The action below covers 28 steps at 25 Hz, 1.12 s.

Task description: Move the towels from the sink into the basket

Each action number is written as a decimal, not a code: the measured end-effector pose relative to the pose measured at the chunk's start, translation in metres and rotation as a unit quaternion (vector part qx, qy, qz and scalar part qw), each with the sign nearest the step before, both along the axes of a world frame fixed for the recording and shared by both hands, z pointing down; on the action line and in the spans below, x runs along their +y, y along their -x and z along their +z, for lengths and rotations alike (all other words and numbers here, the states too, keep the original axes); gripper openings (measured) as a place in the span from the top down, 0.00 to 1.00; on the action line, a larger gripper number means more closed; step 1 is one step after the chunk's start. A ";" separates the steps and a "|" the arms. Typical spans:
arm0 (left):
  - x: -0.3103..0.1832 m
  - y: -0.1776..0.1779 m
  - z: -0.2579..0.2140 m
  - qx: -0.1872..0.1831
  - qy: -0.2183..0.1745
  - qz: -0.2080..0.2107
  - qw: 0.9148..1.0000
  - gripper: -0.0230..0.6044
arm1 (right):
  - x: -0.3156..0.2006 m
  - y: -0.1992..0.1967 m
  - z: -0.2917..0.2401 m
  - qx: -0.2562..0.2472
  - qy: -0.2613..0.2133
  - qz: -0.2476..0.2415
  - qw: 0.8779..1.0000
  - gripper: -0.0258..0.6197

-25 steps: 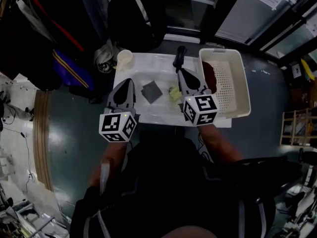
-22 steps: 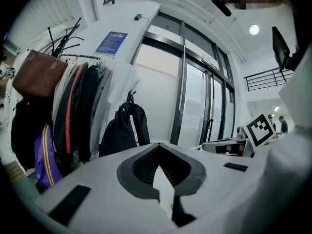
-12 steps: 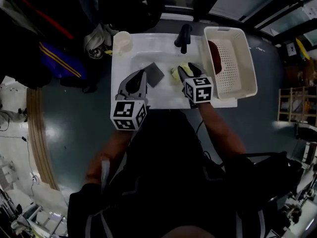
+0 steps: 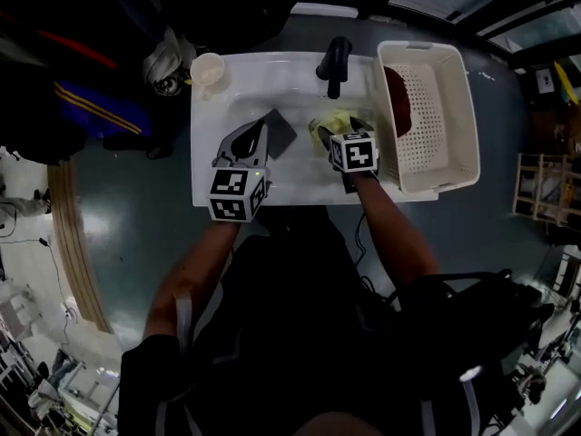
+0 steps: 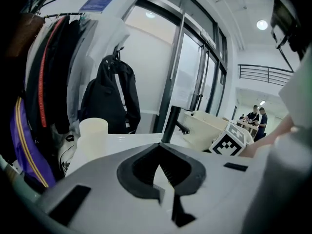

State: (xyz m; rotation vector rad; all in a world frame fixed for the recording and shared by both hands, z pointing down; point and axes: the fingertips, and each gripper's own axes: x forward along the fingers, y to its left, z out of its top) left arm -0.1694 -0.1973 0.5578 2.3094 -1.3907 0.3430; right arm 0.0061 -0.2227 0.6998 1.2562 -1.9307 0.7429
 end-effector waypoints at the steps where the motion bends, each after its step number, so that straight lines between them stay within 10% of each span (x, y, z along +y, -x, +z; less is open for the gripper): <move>1: -0.004 0.000 0.007 0.000 0.009 -0.002 1.000 0.96 | -0.003 -0.001 0.007 0.002 0.007 0.000 1.000 0.38; 23: -0.011 -0.015 0.073 -0.026 0.085 -0.009 0.996 0.96 | -0.023 -0.026 0.109 0.109 0.063 -0.035 0.991 0.34; 28: 0.002 -0.012 0.060 -0.014 0.076 -0.007 0.997 0.96 | -0.016 -0.015 0.106 0.130 0.057 -0.063 0.988 0.55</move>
